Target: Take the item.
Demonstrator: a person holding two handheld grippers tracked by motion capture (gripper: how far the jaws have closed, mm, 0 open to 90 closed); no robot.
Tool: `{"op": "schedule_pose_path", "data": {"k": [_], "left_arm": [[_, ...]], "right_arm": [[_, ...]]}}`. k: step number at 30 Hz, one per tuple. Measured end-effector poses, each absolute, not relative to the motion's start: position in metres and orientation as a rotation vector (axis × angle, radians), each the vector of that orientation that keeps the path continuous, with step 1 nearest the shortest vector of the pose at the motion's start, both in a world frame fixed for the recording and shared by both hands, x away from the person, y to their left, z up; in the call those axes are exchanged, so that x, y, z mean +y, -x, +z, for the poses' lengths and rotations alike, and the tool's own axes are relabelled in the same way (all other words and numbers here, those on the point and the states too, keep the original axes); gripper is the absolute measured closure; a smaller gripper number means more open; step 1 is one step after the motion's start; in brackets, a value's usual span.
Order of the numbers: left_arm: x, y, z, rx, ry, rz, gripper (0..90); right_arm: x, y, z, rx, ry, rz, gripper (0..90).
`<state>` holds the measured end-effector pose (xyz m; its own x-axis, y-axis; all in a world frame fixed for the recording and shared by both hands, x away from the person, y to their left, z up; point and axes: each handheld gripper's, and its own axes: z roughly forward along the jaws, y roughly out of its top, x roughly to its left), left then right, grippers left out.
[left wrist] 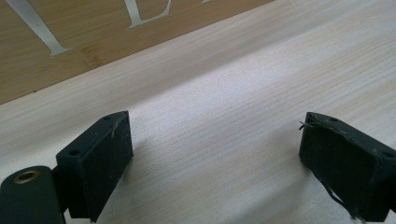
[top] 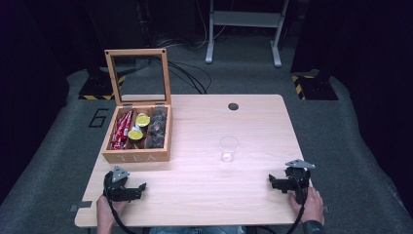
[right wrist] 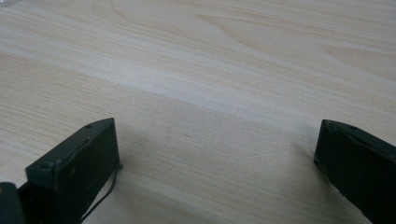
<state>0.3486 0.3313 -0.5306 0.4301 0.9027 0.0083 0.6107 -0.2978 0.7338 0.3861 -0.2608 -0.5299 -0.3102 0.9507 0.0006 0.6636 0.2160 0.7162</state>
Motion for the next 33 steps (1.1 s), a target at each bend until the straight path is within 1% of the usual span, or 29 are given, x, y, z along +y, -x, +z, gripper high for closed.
{"op": "schedule_pose_path", "data": {"k": [17, 27, 30, 33], "left_arm": [[0.331, -0.348, -0.531, 1.270, -2.023, 0.570, 9.2], [0.331, -0.350, -0.531, 1.284, -2.017, 0.570, 6.6], [0.332, -0.351, -0.528, 1.286, -2.033, 0.564, 6.1], [0.334, -0.351, -0.521, 1.274, -2.005, 0.558, 6.8]], "right_arm": [[-0.261, -0.386, -0.530, 2.055, -1.487, 0.870, 0.0], [-0.261, -0.386, -0.530, 2.056, -1.487, 0.873, 0.0], [-0.261, -0.386, -0.530, 2.056, -1.488, 0.874, 0.0], [-0.261, -0.386, -0.530, 2.056, -1.487, 0.875, 0.0]]}}
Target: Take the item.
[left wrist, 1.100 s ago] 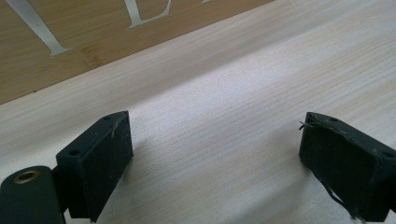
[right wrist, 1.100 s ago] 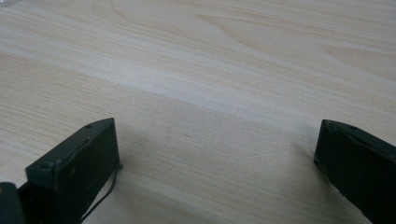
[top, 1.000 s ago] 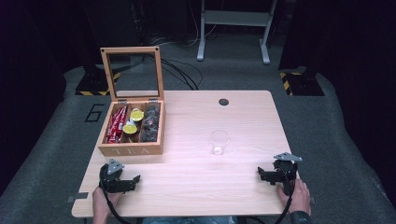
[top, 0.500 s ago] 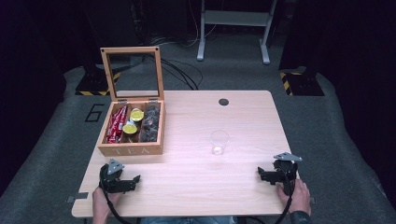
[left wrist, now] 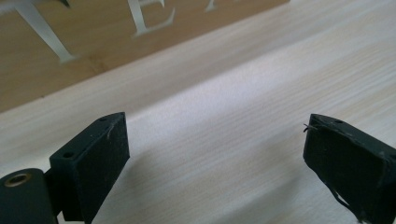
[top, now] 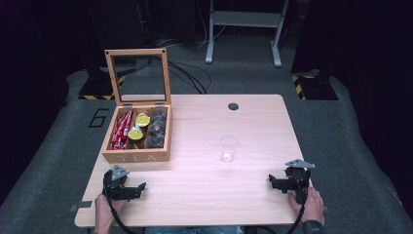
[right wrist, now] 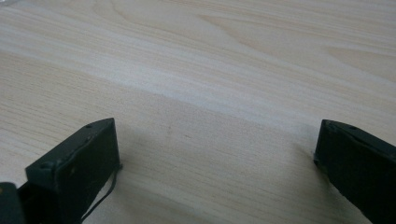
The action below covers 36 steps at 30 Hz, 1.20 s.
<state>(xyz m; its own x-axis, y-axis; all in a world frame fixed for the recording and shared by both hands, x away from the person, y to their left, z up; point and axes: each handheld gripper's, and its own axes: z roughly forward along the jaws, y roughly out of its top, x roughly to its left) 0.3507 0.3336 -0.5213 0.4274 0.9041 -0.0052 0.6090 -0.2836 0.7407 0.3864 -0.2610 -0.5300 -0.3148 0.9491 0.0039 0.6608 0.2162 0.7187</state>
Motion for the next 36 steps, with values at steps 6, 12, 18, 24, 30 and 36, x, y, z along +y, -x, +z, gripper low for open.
{"op": "schedule_pose_path", "data": {"k": [6, 12, 18, 24, 30, 36], "left_arm": [[0.334, -0.353, -0.505, 1.264, -1.975, 0.554, 7.1], [0.328, -0.359, -0.493, 1.253, -1.962, 0.559, 7.1], [0.321, -0.365, -0.480, 1.237, -1.952, 0.565, 7.7], [0.318, -0.372, -0.470, 1.221, -1.953, 0.570, 8.9], [0.316, -0.380, -0.456, 1.194, -1.954, 0.575, 10.3], [0.315, -0.388, -0.449, 1.186, -1.937, 0.574, 11.0]], "right_arm": [[-0.261, -0.387, -0.530, 2.058, -1.481, 0.875, 0.0], [-0.261, -0.387, -0.530, 2.059, -1.481, 0.875, 0.0], [-0.261, -0.387, -0.530, 2.059, -1.481, 0.874, 0.0], [-0.261, -0.387, -0.530, 2.060, -1.481, 0.873, 0.0], [-0.261, -0.387, -0.530, 2.059, -1.481, 0.874, 0.0], [-0.261, -0.387, -0.530, 2.060, -1.481, 0.873, 0.0]]}}
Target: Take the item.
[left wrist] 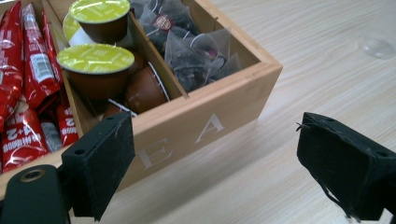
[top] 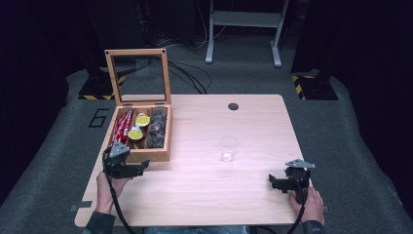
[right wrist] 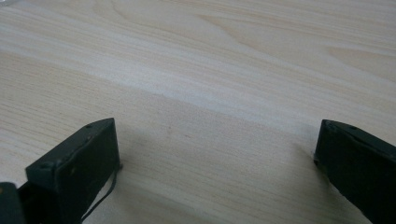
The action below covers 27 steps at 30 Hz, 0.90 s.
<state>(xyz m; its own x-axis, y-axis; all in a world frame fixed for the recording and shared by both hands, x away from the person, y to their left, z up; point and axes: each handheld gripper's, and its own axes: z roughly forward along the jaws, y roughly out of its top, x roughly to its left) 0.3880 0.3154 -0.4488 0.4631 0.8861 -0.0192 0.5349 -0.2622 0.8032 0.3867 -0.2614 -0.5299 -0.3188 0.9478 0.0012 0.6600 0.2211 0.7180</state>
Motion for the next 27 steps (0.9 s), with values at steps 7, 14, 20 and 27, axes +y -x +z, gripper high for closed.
{"op": "schedule_pose_path", "data": {"k": [7, 14, 20, 27], "left_arm": [[0.312, -0.398, -0.442, 1.175, -1.921, 0.561, 11.1], [0.307, -0.406, -0.438, 1.168, -1.929, 0.565, 11.2], [0.303, -0.415, -0.434, 1.151, -1.925, 0.553, 11.8], [0.300, -0.426, -0.425, 1.127, -1.922, 0.549, 9.7]], "right_arm": [[-0.262, -0.387, -0.530, 2.062, -1.478, 0.875, 0.0], [-0.262, -0.387, -0.530, 2.064, -1.476, 0.877, 0.0], [-0.262, -0.387, -0.530, 2.066, -1.477, 0.873, 0.0], [-0.262, -0.387, -0.530, 2.067, -1.476, 0.873, 0.0]]}}
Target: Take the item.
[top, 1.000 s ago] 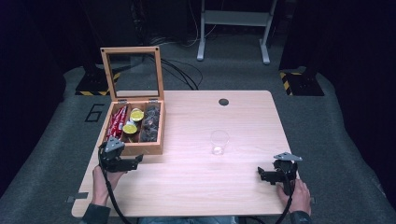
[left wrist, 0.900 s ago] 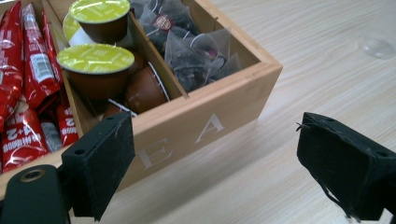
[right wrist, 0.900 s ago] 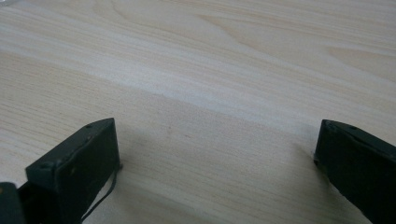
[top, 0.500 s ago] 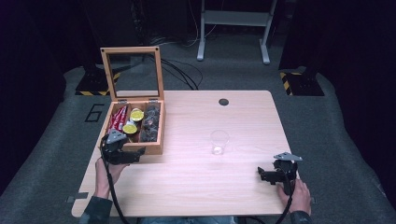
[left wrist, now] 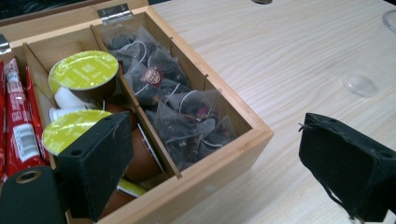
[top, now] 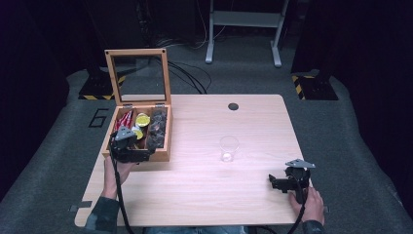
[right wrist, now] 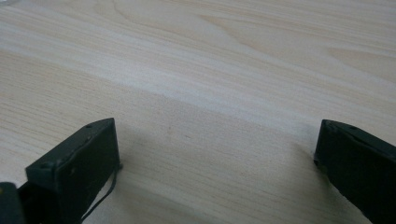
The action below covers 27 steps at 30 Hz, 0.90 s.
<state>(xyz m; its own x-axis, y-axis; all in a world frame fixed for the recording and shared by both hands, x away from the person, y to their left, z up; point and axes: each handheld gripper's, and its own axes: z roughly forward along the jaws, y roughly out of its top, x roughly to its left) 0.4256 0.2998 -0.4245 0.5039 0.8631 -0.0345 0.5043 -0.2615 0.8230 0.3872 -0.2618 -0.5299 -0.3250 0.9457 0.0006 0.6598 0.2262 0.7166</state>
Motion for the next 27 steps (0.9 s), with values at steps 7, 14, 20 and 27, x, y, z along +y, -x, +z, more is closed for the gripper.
{"op": "schedule_pose_path", "data": {"k": [7, 14, 20, 27], "left_arm": [[0.297, -0.436, -0.420, 1.122, -1.928, 0.553, 9.6], [0.294, -0.450, -0.419, 1.128, -1.944, 0.537, 10.9], [0.288, -0.463, -0.418, 1.131, -1.967, 0.523, 6.3], [0.285, -0.477, -0.429, 1.153, -2.003, 0.529, 23.6]], "right_arm": [[-0.262, -0.387, -0.530, 2.068, -1.476, 0.873, 0.0], [-0.262, -0.387, -0.530, 2.068, -1.476, 0.873, 0.0], [-0.262, -0.387, -0.530, 2.071, -1.476, 0.873, 0.0], [-0.262, -0.387, -0.530, 2.072, -1.475, 0.873, 0.0]]}}
